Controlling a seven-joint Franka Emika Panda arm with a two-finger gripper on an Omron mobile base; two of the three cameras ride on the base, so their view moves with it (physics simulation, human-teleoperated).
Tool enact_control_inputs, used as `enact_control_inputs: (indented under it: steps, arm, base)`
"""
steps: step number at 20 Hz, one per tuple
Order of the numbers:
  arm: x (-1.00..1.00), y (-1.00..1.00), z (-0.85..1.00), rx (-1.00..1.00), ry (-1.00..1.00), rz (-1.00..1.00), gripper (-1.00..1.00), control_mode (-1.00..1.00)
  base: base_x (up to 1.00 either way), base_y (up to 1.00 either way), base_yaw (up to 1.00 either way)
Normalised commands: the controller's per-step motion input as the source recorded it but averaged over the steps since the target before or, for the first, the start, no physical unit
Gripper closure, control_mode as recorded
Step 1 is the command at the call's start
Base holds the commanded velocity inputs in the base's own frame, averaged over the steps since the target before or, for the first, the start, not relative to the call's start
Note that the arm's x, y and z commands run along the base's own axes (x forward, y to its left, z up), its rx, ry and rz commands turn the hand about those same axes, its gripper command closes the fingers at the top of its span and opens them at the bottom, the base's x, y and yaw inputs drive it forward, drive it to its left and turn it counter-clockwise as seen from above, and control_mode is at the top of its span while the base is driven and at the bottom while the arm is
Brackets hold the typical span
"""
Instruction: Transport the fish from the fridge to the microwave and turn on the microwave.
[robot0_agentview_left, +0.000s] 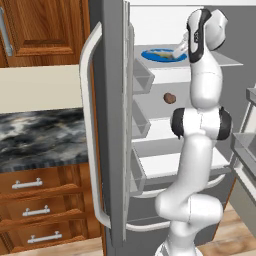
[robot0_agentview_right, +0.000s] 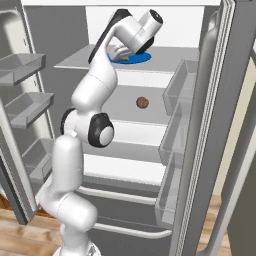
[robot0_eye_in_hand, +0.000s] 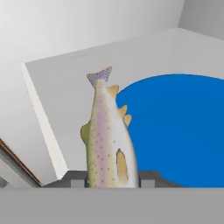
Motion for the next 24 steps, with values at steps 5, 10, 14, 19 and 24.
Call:
enact_control_inputs:
  steps: [5, 10, 14, 19, 24]
  arm:
    - [-0.34, 0.06, -0.06, 0.05, -0.07, -0.05, 1.00, -1.00]
    - [-0.41, 0.09, 0.00, 0.07, -0.06, -0.05, 1.00, -1.00]
    - [-0.39, 0.10, 0.05, 0.06, -0.02, -0.03, 1.00, -1.00]
    - [-0.42, 0.03, 0.16, 0.02, 0.00, 0.00, 1.00, -1.00]
    - [-0.50, 0.00, 0.15, 0.00, 0.00, 0.00, 1.00, -1.00]
  base:
    - [0.00, 0.00, 0.00]
    - [0.00, 0.00, 0.00]
    - [0.00, 0.00, 0.00]
    - [0.00, 0.00, 0.00]
    - [0.00, 0.00, 0.00]
